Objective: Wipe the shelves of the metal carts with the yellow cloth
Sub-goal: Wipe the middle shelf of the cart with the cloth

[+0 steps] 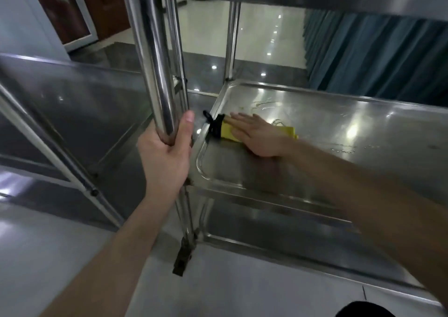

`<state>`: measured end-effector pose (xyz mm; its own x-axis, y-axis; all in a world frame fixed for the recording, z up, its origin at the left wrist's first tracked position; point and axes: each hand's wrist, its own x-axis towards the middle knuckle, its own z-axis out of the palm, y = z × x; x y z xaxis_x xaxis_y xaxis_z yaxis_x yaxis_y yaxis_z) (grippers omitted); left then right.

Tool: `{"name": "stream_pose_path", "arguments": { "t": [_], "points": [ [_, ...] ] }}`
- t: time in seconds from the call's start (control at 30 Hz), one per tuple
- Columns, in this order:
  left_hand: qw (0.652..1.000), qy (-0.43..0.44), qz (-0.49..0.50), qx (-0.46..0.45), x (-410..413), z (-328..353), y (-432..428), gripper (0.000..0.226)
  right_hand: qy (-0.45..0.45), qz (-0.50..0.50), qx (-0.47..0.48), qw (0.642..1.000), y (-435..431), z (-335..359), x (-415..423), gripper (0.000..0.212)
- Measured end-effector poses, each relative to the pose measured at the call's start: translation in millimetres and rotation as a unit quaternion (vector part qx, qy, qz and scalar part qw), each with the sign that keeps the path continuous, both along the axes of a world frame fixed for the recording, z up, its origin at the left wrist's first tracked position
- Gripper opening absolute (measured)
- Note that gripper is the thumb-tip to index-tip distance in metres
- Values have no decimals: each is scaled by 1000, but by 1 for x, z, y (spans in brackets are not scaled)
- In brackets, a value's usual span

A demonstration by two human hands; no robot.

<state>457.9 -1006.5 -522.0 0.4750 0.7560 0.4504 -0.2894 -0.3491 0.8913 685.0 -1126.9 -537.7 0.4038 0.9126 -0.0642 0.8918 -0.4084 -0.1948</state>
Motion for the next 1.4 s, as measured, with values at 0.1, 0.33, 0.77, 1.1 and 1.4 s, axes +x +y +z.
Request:
{"name": "stream_pose_path", "arguments": {
  "t": [0.1,0.33,0.77,1.1,1.4],
  "points": [
    [1000,3,9,-5,2,-2,-5,51,-34,-77,-17,996,41,1,27,60],
    [999,-32,-11,-33,-1,9,-16,52,31,141,3,990,-48,4,-85,58],
    [998,-53,-38,-25,-9,12,-20,55,-36,32,12,999,3,1,-48,60],
    [998,-65,-12,-25,-1,0,-17,59,-56,-3,17,998,39,4,59,53],
    [997,-71,-21,-40,-1,4,-18,71,5,96,31,995,-46,-4,-70,58]
  ]
}}
